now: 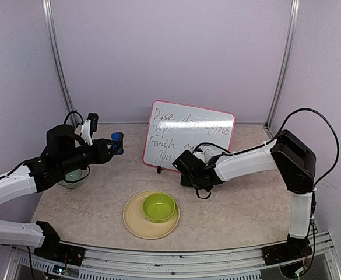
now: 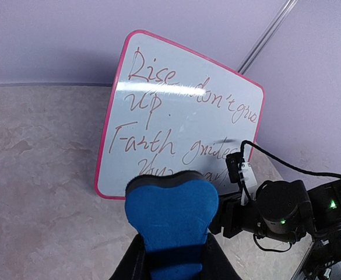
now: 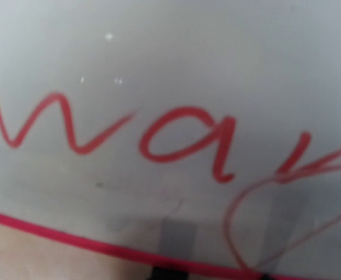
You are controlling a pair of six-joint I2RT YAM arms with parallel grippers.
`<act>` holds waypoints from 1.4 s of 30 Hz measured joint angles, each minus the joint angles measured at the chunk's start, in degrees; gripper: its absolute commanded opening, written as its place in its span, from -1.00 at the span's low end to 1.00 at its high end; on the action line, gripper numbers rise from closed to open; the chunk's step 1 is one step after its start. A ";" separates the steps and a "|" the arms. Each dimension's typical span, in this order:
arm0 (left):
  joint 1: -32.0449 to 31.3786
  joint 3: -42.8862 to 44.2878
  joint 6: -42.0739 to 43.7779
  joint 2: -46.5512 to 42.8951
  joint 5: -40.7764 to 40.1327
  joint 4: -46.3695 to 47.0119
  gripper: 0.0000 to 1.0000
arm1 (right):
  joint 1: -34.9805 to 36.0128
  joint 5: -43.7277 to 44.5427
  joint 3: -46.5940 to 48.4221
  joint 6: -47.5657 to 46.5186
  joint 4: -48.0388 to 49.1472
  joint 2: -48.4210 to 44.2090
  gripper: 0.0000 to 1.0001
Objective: Erase the whiteboard
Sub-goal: Move the whiteboard to the center of the board.
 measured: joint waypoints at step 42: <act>0.00 -0.26 -1.33 -0.59 -2.43 -0.26 -0.88 | 8.70 3.08 3.87 4.94 -7.06 3.02 -0.04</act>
